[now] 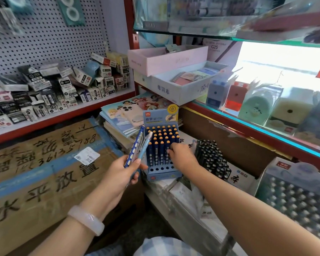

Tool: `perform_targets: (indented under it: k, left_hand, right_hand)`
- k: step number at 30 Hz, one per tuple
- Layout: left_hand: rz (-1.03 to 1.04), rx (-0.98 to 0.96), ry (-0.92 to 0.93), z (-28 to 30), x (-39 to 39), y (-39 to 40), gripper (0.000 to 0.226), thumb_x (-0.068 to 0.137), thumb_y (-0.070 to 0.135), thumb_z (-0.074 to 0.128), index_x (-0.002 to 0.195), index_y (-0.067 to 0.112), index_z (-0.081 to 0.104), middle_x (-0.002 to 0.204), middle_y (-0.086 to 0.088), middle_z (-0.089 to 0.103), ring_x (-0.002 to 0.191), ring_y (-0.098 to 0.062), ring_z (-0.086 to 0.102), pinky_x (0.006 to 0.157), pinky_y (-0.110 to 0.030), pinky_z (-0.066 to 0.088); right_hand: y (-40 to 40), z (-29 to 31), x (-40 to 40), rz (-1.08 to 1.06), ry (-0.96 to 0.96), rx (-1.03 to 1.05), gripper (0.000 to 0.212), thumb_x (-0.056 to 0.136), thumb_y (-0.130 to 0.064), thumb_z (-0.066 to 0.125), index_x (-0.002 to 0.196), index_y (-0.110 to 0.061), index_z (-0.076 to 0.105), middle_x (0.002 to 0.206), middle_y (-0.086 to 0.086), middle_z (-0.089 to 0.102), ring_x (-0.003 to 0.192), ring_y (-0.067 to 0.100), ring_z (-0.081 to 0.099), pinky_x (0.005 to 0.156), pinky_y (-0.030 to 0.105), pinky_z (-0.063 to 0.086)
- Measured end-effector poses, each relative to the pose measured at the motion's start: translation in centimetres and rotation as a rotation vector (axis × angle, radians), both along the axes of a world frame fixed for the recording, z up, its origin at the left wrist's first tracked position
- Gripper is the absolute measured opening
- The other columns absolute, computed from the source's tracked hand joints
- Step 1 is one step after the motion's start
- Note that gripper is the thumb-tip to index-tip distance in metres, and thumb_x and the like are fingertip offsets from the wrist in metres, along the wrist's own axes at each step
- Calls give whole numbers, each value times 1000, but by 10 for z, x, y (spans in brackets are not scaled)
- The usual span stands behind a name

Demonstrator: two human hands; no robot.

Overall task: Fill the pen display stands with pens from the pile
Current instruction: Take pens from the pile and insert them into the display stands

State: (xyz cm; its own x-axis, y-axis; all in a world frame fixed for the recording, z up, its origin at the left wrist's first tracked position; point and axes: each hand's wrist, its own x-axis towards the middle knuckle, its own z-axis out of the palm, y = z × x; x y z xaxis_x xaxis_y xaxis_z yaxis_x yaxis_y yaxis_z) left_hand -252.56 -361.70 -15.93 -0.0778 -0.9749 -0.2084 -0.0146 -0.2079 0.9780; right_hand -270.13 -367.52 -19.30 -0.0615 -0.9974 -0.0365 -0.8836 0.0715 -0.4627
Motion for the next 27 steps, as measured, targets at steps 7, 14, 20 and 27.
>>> perform_targets:
  k: [7,14,20,27]
  left_hand:
    - [-76,-45,-18,-2,-3,3,12,95,11,49,101,19,55,76,-5,65,52,-9,43,42,-16,35]
    - [-168,-52,-44,1,-5,7,14,93,11,51,106,11,57,70,-1,68,47,-5,43,40,-15,34]
    - [-187,4,-155,2,-1,12,11,94,7,49,100,3,57,72,-3,68,42,-5,42,38,-14,33]
    - [25,8,-209,-2,13,2,16,95,9,48,109,9,57,80,-7,66,54,-10,44,39,-14,36]
  right_hand:
    - [26,38,4,-43,-582,-250,26,96,-37,48,95,-16,64,82,-3,62,77,11,57,70,29,49]
    - [24,48,18,77,-1057,-14,8,90,-27,60,94,-21,64,93,1,61,92,15,59,91,36,50]
    - [19,60,4,-76,-1177,-114,22,89,-28,62,105,-13,64,91,-3,65,86,10,58,78,25,47]
    - [16,69,-30,-126,-840,-363,7,94,-17,54,88,-17,57,76,6,67,63,14,64,68,28,58]
